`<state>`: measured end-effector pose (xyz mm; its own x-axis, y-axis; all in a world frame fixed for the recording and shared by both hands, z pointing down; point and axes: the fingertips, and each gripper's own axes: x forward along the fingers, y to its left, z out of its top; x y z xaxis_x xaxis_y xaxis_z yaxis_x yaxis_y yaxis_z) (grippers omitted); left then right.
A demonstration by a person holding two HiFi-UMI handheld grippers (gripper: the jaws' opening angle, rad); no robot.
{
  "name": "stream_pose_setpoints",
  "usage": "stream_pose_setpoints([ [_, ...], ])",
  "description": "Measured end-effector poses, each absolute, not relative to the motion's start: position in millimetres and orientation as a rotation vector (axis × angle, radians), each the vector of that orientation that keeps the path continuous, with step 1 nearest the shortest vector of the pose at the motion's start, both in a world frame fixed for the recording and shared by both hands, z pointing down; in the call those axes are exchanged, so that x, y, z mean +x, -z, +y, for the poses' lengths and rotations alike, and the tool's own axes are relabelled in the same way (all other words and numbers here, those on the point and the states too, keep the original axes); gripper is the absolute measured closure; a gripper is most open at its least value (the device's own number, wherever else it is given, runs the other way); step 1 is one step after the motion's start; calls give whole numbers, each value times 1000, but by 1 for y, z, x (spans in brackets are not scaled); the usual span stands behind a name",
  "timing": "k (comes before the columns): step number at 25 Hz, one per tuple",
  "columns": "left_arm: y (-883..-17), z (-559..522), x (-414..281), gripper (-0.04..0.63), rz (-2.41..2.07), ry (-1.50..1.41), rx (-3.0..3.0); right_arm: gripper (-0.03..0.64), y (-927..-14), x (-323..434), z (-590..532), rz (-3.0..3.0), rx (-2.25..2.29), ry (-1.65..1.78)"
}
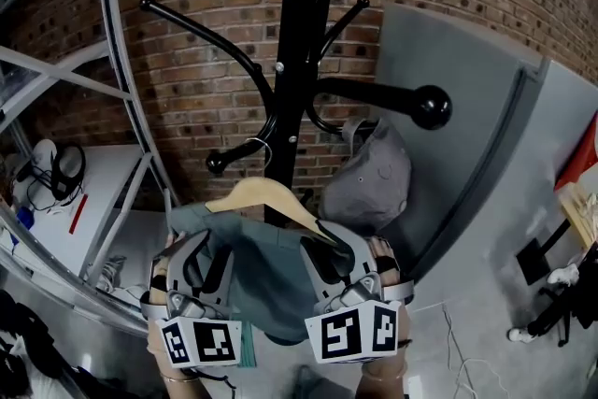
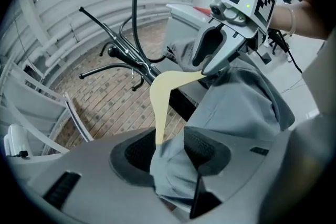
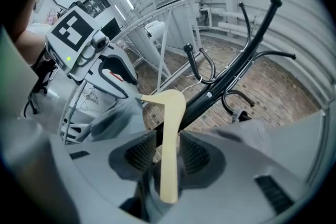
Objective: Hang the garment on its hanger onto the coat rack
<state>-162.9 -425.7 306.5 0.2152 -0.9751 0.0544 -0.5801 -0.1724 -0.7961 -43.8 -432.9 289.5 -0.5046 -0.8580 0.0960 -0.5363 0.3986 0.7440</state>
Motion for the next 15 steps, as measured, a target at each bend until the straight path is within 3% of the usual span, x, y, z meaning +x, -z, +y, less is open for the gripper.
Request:
stream_pose_setpoints([
  [4, -306, -398, -163, 425, 1436, 740, -1886, 477, -289, -40, -410, -2174, 1223, 891],
  [8, -305, -365, -168, 426, 1443, 716, -1901, 528, -289, -37, -383, -2127, 1282, 895],
  [12, -307, -331, -180, 512, 1490, 697, -1875, 540, -291, -41, -349, -2133, 1288, 890],
  [15, -307, -305, -186, 522, 1502, 678, -1895, 545, -291, -45, -324, -2137, 1289, 883],
])
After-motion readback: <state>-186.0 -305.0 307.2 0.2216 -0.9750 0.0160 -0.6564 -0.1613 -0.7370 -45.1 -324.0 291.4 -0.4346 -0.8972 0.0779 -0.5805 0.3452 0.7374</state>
